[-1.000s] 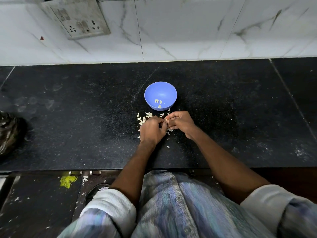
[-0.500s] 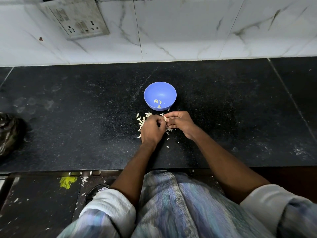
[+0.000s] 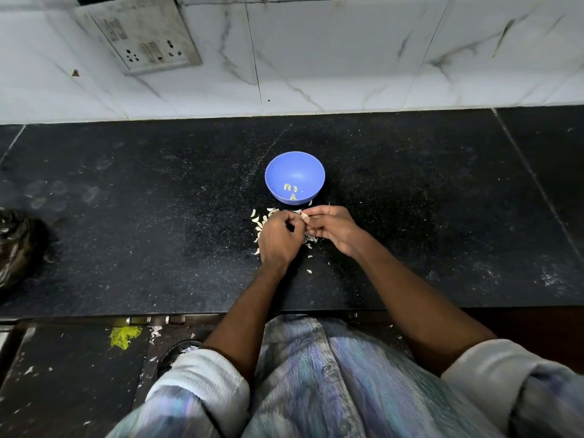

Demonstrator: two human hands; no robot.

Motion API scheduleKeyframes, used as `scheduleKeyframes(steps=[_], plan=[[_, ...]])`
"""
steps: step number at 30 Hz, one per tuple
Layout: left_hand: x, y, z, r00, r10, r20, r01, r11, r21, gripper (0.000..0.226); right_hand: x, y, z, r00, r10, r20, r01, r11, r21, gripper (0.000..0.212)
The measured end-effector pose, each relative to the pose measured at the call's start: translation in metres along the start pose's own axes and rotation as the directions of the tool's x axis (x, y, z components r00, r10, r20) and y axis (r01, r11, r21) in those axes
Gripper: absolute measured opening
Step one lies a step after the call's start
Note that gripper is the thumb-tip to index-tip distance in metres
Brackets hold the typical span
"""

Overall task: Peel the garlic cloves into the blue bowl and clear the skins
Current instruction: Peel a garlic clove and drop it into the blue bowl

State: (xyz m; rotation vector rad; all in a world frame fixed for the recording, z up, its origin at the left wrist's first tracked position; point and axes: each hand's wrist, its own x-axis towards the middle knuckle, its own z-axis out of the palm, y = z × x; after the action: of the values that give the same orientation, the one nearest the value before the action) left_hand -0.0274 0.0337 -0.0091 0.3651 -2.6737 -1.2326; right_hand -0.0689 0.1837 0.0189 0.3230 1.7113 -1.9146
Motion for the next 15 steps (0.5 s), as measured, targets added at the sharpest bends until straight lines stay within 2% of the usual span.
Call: scheduleKeyframes(steps=[4, 9, 13, 15], plan=[[0.002, -0.003, 0.002, 1.0, -0.025, 0.017, 0.027, 0.996, -0.088, 0.015, 0.004, 0.001, -0.002, 0.995, -0.037, -0.097, 0.035, 0.999, -0.031, 0.019], [0.003, -0.003, 0.004, 0.988, -0.138, 0.075, 0.155, 0.936, -0.316, 0.026, 0.006, 0.003, -0.001, 0.983, -0.113, -0.143, 0.088, 0.981, -0.171, 0.012], [0.005, -0.005, 0.008, 0.987, -0.149, 0.056, 0.159, 0.901, -0.404, 0.012, 0.006, 0.002, 0.002, 0.981, -0.152, -0.121, 0.123, 0.967, -0.225, 0.012], [0.006, -0.006, 0.011, 0.977, -0.204, 0.065, 0.21, 0.853, -0.479, 0.013, 0.006, 0.002, 0.003, 0.978, -0.17, -0.118, 0.141, 0.965, -0.222, 0.014]])
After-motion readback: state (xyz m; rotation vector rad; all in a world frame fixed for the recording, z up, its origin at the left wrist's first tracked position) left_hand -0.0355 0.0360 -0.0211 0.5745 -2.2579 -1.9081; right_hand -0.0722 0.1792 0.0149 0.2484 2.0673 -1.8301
